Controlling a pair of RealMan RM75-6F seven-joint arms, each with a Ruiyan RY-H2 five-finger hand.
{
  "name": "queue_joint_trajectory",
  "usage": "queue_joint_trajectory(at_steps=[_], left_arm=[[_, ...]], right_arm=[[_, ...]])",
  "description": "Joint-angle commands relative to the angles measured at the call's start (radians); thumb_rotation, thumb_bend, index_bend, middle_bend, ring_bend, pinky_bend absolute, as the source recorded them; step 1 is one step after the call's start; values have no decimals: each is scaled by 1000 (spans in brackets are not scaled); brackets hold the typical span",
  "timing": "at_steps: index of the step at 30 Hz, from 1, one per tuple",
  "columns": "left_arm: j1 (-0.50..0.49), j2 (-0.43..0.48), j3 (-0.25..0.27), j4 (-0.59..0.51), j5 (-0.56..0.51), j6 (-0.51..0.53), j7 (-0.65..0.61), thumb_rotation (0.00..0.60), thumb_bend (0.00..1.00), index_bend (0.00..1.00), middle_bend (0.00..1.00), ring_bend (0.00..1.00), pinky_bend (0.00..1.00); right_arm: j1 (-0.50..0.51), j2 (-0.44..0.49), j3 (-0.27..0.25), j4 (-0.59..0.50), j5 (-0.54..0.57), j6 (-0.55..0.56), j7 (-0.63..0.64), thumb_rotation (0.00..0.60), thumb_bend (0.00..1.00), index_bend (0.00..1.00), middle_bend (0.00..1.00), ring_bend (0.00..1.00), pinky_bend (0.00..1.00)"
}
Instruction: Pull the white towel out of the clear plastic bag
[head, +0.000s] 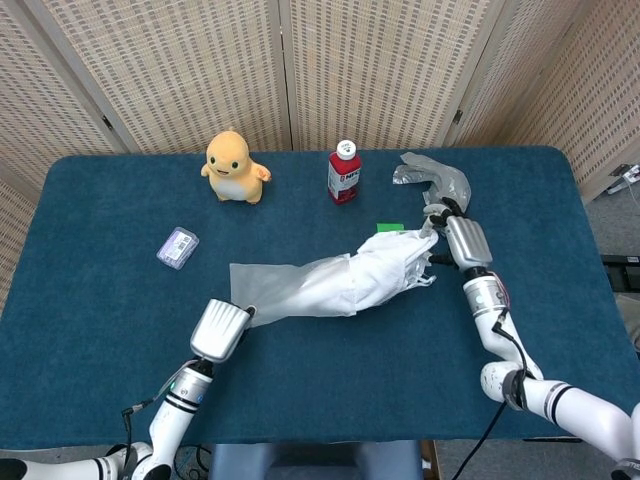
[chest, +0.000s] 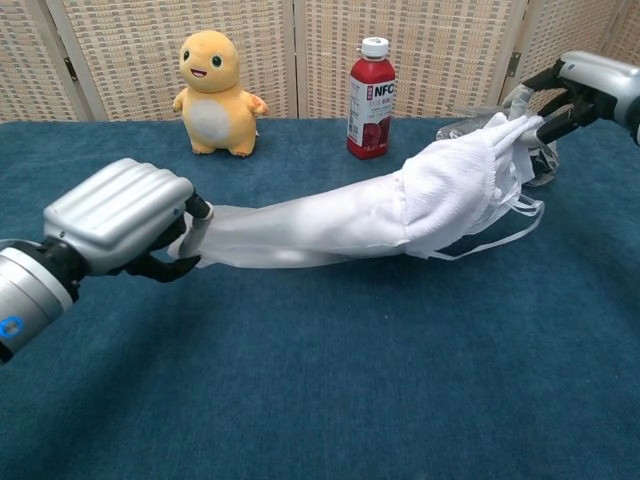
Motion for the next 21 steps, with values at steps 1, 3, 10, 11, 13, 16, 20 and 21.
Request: queue_joint_trajectory(at_steps=[1, 3, 10, 11, 13, 16, 20, 21], left_arm=[[10, 21, -3, -7, -2, 10, -11, 600, 529, 655, 927, 841, 934], [17, 36, -5, -13, -6, 16, -18, 600, 529, 655, 927, 841, 934], [41, 69, -5, -16, -20, 30, -39, 600, 529, 654, 926, 841, 934], [44, 72, -4, -15, -22, 32, -43, 600, 529, 654, 926, 841, 934], [49, 76, -3, -12, -23, 34, -49, 600, 530, 654, 926, 841, 934], [57, 82, -3, -8, -28, 40, -57, 600, 529, 654, 926, 841, 934], [68, 92, -3, -5, -34, 46, -67, 600, 529, 653, 926, 841, 934], [71, 96, -3, -5, -36, 47, -69, 600, 529, 653, 926, 841, 934]], right_arm=[[2, 11, 12, -11, 7, 8, -6, 600, 668, 783, 244, 43, 214], [4, 19, 22, -20, 14, 14, -9, 600, 668, 783, 244, 43, 214], [4, 33, 48, -41, 40, 40, -19, 600, 670, 783, 249, 43, 214], [4, 35, 50, -44, 44, 42, -19, 600, 670, 783, 249, 43, 214], [3, 38, 54, -48, 49, 47, -20, 600, 670, 783, 250, 43, 214], [1, 40, 59, -54, 52, 56, -16, 600, 670, 784, 252, 43, 214], [-2, 44, 67, -58, 54, 71, -11, 600, 670, 783, 255, 43, 214], [-3, 47, 70, -60, 54, 74, -8, 600, 671, 783, 256, 43, 214]])
